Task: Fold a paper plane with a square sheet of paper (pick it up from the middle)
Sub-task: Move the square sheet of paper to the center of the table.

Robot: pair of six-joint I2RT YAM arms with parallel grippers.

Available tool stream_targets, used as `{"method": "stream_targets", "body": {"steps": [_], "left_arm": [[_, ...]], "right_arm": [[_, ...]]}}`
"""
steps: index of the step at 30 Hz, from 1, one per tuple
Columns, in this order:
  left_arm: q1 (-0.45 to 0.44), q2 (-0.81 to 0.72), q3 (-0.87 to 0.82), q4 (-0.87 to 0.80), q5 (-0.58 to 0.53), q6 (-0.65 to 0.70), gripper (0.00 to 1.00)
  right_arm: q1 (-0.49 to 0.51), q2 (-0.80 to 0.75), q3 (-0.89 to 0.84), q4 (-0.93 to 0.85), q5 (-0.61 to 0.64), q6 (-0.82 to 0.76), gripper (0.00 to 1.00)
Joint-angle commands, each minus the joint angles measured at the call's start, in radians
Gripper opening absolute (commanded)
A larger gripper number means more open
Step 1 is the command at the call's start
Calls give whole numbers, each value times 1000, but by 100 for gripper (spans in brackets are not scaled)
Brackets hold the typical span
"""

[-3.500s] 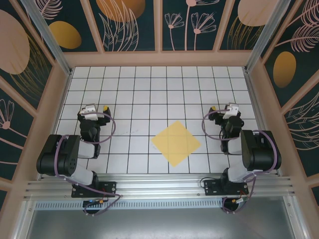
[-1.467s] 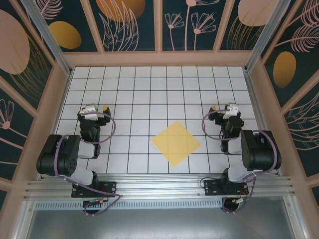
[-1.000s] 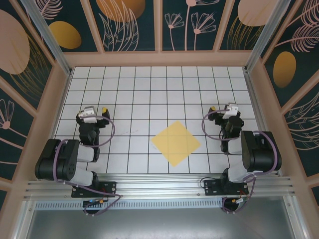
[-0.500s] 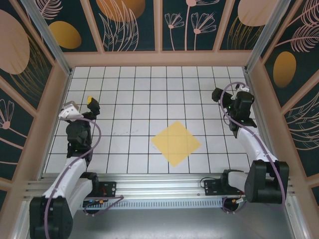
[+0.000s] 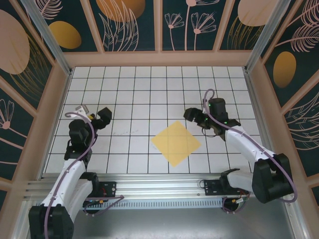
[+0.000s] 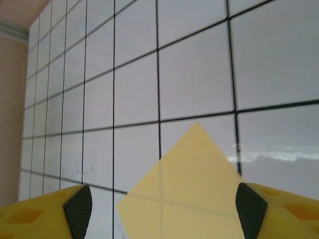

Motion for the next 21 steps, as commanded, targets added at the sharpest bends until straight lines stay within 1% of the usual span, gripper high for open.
{"method": "stream_targets", "body": {"steps": [1, 2, 5, 6, 8, 11, 14, 21], "left_arm": [[3, -7, -16, -39, 191, -62, 99], [3, -8, -27, -44, 213, -76, 99], [3, -10, -58, -52, 271, -113, 99], [2, -10, -70, -54, 289, -123, 99], [1, -12, -85, -73, 317, -131, 99], [1, -24, -112, -95, 349, -126, 99], [0, -34, -137, -83, 361, -135, 98], [-2, -13, -132, -76, 371, -131, 98]], "right_arm": [[90, 18, -30, -54, 11, 21, 76], [118, 20, -45, -52, 26, 35, 76], [186, 45, -97, 0, 2, 54, 75], [221, 58, -102, 4, 14, 59, 75], [256, 84, -112, 34, 34, 71, 74], [271, 160, -102, 74, 6, 79, 72], [280, 248, -45, 84, 0, 59, 71], [283, 456, 86, 89, -13, 21, 70]]}}
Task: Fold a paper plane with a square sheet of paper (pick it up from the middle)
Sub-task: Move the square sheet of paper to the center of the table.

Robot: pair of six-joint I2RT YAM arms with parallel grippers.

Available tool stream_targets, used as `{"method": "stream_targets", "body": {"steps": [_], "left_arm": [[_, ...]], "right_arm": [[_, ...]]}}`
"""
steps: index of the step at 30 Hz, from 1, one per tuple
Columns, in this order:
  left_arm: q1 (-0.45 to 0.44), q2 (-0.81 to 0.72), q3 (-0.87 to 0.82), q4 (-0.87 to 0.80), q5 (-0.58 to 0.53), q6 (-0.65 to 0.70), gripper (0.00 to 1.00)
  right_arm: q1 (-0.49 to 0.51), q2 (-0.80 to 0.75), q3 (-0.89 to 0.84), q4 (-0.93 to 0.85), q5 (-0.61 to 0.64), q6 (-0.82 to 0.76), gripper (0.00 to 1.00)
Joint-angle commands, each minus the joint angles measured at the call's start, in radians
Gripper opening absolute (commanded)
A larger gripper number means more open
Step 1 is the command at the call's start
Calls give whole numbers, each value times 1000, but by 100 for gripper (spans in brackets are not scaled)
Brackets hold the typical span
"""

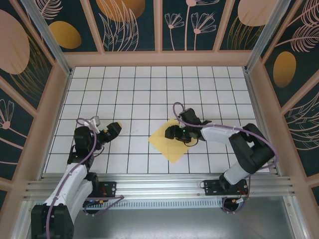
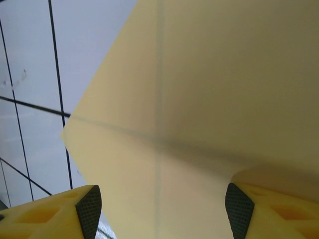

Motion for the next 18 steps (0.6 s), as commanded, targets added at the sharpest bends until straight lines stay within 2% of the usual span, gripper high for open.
{"method": "stream_targets", "body": {"steps": [1, 7, 12, 15, 17, 18], "left_arm": [[-3, 11, 3, 4, 33, -7, 98], [-27, 38, 33, -2, 37, -13, 99], [-112, 102, 67, 8, 14, -17, 99], [-148, 147, 92, -16, -8, -6, 98], [-150, 154, 100, -47, -27, 13, 98], [-150, 150, 102, -56, -30, 19, 98]], "right_arm": [[8, 89, 56, 9, 6, -25, 69], [8, 144, 77, -39, 217, 109, 66], [-10, 43, -50, 17, 344, 354, 66], [-23, -61, -141, 105, 323, 450, 66], [-12, -121, -162, 188, 243, 412, 66], [-3, -139, -151, 176, 235, 396, 66]]}}
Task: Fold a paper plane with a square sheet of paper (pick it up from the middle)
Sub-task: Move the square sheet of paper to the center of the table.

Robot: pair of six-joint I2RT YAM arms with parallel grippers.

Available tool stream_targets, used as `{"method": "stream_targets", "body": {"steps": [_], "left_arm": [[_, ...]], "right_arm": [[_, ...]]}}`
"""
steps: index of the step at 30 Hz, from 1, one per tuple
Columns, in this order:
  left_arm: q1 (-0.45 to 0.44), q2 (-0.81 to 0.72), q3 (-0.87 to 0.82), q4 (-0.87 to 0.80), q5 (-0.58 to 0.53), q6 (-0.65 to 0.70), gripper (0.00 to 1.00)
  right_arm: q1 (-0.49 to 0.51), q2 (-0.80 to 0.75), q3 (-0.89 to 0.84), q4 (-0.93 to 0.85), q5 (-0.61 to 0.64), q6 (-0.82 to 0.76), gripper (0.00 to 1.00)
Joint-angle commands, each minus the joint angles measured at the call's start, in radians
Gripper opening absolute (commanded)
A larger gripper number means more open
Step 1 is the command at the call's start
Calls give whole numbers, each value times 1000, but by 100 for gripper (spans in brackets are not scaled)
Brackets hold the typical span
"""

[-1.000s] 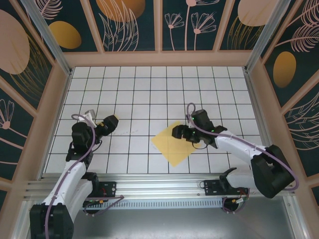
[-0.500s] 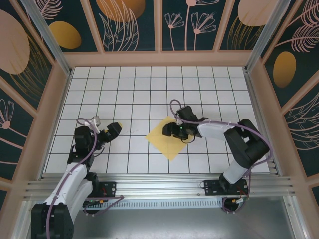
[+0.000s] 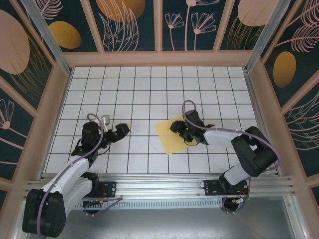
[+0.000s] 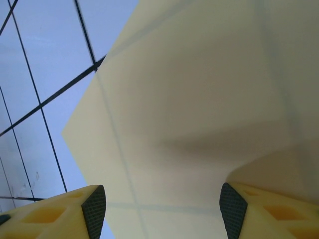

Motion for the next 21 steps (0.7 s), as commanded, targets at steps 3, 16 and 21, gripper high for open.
{"method": "stream_targets", "body": {"steps": [3, 16, 21], "left_arm": [[-6, -18, 26, -32, -24, 26, 98], [-7, -3, 30, -25, 16, 22, 98], [-18, 5, 43, -33, 20, 25, 99]], "right_arm": [[33, -66, 47, -104, -10, -51, 66], [198, -38, 32, -186, -57, -106, 63], [207, 47, 75, -172, -39, -66, 64]]}}
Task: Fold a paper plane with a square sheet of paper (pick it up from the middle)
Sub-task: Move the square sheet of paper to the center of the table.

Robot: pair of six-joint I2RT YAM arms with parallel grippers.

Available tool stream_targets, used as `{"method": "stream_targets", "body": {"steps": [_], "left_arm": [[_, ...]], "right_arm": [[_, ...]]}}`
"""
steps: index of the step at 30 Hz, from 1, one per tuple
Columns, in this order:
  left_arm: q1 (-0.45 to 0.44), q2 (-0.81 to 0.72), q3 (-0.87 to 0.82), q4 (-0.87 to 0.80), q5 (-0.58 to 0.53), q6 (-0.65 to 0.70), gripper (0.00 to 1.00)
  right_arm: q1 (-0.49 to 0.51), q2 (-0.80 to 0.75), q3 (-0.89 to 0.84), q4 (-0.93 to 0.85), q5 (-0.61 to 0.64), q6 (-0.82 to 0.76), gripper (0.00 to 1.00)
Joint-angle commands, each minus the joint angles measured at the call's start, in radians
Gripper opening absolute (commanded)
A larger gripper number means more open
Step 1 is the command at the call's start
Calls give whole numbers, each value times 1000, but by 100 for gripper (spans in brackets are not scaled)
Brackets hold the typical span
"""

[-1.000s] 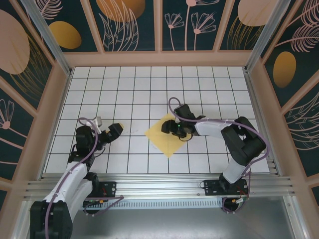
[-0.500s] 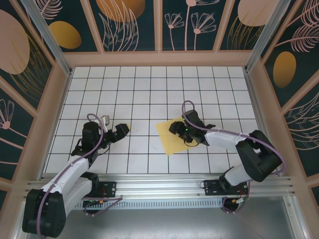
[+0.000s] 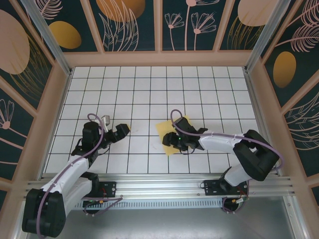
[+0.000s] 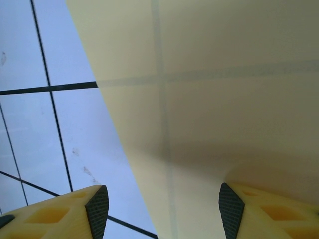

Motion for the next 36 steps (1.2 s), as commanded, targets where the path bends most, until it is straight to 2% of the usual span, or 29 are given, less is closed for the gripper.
{"method": "stream_targets", "body": {"steps": [1, 3, 6, 11, 13, 17, 19, 25, 31, 36], "left_arm": [[-10, 9, 39, -14, 22, 20, 99], [-15, 15, 49, -38, 8, 22, 98], [-31, 34, 95, -146, -72, 55, 99], [-51, 46, 110, -147, -87, 42, 99], [-78, 57, 116, -122, -96, 28, 99], [-168, 141, 170, -120, -156, 40, 98], [-210, 181, 187, -91, -178, 28, 99], [-316, 265, 248, -48, -254, 2, 98], [-367, 289, 223, 53, -317, -79, 98], [-367, 286, 218, 30, -359, -83, 99]], "right_arm": [[14, 75, 43, 20, 0, 42, 63], [27, 112, 74, 19, 28, 75, 64], [35, 160, 115, 56, 28, 117, 64], [46, 144, 195, 6, 96, 104, 64], [46, 107, 241, -44, 128, 35, 65], [20, 117, 354, -277, 328, -101, 68], [-18, 148, 390, -357, 382, -174, 69], [-112, 223, 456, -411, 325, -368, 74], [-110, 345, 568, -488, 270, -473, 74], [-86, 399, 629, -523, 286, -479, 76]]}}
